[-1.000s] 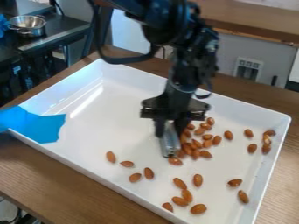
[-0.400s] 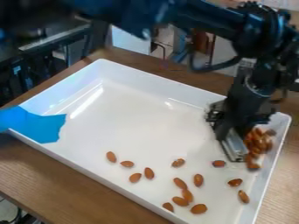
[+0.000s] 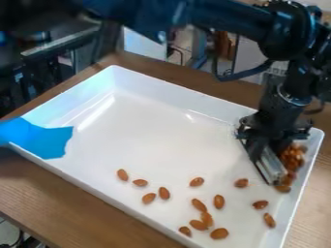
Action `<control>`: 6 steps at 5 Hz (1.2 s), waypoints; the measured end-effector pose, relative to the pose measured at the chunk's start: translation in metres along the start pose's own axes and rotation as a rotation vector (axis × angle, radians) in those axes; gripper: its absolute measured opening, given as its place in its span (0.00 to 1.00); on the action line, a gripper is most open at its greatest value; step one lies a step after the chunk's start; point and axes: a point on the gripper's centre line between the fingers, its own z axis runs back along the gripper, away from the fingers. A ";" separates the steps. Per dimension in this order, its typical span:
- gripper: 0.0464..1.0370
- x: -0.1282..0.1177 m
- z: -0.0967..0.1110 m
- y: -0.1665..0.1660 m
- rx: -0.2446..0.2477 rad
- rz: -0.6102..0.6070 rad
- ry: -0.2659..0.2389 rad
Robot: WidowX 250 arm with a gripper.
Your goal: Sweep into pile
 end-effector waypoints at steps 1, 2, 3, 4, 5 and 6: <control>0.33 0.014 0.014 0.027 -0.061 -0.033 0.039; 0.33 0.030 0.018 0.061 -0.108 -0.029 0.029; 0.33 0.031 0.009 0.086 -0.108 -0.106 -0.022; 0.33 0.039 -0.005 0.115 -0.083 -0.084 -0.088; 0.33 0.029 0.000 0.139 -0.047 0.071 -0.067; 0.33 0.029 0.021 0.159 -0.064 0.133 -0.032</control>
